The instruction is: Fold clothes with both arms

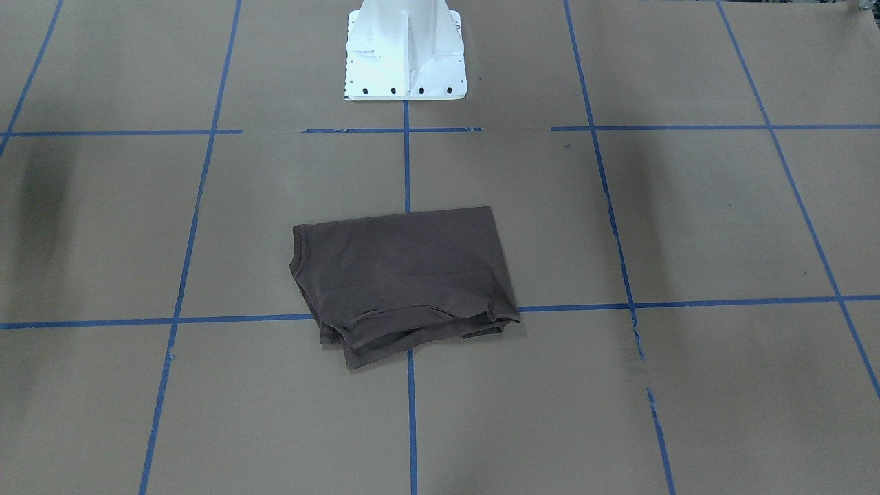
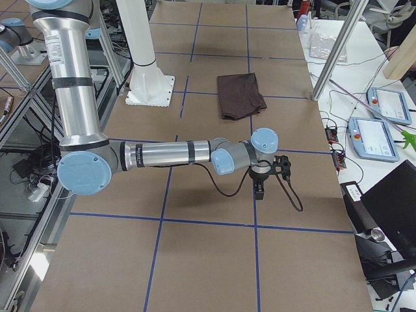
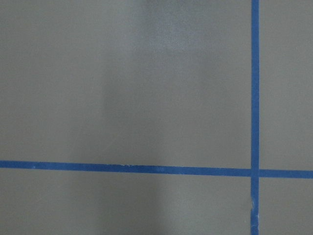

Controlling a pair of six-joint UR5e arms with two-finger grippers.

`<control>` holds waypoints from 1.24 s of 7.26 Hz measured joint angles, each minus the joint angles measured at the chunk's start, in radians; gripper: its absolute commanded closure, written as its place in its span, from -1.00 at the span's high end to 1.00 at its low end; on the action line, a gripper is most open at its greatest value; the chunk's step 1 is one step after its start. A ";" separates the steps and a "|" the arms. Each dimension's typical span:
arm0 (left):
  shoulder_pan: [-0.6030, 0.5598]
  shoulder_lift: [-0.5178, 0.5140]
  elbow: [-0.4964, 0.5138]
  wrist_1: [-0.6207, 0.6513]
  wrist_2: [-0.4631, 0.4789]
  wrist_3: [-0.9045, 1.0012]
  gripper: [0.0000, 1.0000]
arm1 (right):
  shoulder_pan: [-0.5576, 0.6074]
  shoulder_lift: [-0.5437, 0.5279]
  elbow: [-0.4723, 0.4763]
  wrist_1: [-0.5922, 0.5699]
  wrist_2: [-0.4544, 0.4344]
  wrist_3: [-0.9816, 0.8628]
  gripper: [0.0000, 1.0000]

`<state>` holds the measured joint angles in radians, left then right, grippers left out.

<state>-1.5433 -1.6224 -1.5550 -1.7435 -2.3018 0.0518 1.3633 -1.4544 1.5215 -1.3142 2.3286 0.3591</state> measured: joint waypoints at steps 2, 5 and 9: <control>0.000 0.001 -0.003 0.038 -0.001 0.002 1.00 | 0.002 0.001 -0.001 -0.024 0.034 -0.002 1.00; -0.001 0.001 -0.022 0.099 -0.012 0.006 1.00 | 0.041 0.006 0.066 -0.218 0.051 -0.134 1.00; -0.004 0.002 -0.028 0.110 -0.075 0.006 1.00 | 0.068 -0.007 0.113 -0.307 0.016 -0.230 1.00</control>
<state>-1.5473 -1.6204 -1.5826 -1.6336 -2.3768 0.0583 1.4316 -1.4617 1.6343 -1.6209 2.3450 0.1294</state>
